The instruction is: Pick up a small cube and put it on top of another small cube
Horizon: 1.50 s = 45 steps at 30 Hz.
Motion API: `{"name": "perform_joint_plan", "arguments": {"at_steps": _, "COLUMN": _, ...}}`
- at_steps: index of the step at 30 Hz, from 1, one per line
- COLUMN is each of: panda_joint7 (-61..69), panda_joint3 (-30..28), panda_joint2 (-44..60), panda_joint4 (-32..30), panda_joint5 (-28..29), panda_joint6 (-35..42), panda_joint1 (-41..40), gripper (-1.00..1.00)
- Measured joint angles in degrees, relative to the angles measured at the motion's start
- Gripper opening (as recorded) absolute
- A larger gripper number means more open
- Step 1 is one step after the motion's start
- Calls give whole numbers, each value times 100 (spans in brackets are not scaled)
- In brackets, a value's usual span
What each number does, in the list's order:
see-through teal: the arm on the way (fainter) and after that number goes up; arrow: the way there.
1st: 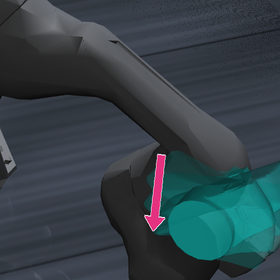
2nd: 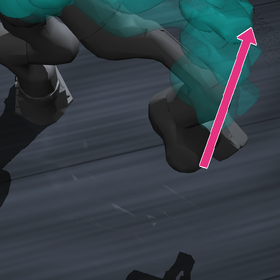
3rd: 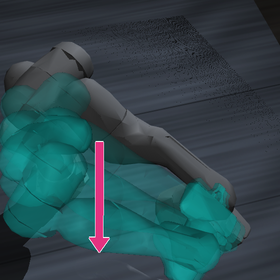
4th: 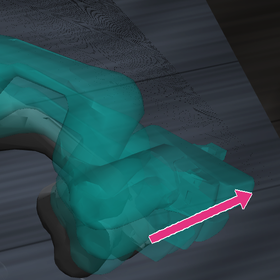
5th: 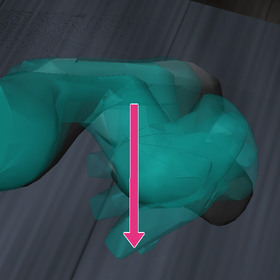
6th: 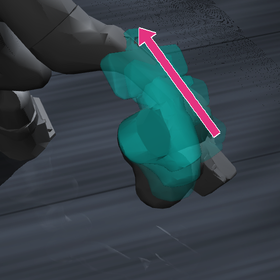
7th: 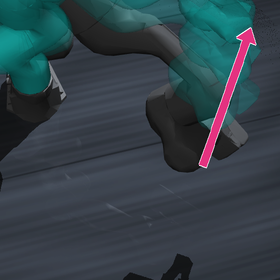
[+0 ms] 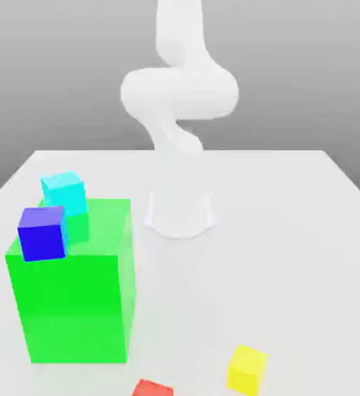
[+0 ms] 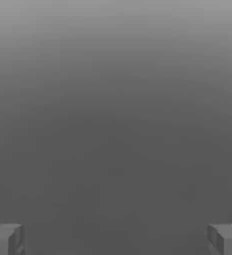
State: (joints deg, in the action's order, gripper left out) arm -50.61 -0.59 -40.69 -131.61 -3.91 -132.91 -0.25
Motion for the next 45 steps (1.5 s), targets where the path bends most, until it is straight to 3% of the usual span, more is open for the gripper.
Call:
{"name": "perform_joint_plan", "arguments": {"at_steps": 8, "panda_joint7": -1749, "panda_joint3": 16, "panda_joint2": 1689, "panda_joint4": 67, "panda_joint5": -1004, "panda_joint6": -325, "panda_joint1": -137, "gripper": 0}}
{"name": "perform_joint_plan", "arguments": {"at_steps": 15, "panda_joint7": -3611, "panda_joint3": 187, "panda_joint2": 3104, "panda_joint4": 108, "panda_joint5": -1353, "panda_joint6": -664, "panda_joint1": -284, "gripper": 0}}
{"name": "perform_joint_plan", "arguments": {"at_steps": 22, "panda_joint7": -5869, "panda_joint3": 183, "panda_joint2": 4437, "panda_joint4": 113, "panda_joint5": -1126, "panda_joint6": -1119, "panda_joint1": -270, "gripper": 0}}
{"name": "perform_joint_plan", "arguments": {"at_steps": 31, "panda_joint7": -9109, "panda_joint3": -599, "panda_joint2": 5960, "panda_joint4": 94, "panda_joint5": -344, "panda_joint6": -1749, "panda_joint1": 337, "gripper": 0}}
{"name": "perform_joint_plan", "arguments": {"at_steps": 35, "panda_joint7": -9422, "panda_joint3": -644, "panda_joint2": 6760, "panda_joint4": 227, "panda_joint5": -398, "panda_joint6": -2312, "panda_joint1": 383, "gripper": 0}}
{"name": "perform_joint_plan", "arguments": {"at_steps": 36, "panda_joint7": -9402, "panda_joint3": -596, "panda_joint2": 6964, "panda_joint4": 269, "panda_joint5": -444, "panda_joint6": -2468, "panda_joint1": 343, "gripper": -100}}
{"name": "perform_joint_plan", "arguments": {"at_steps": 45, "panda_joint7": -9475, "panda_joint3": -665, "panda_joint2": 6685, "panda_joint4": 208, "panda_joint5": -358, "panda_joint6": -2264, "panda_joint1": 396, "gripper": -100}}
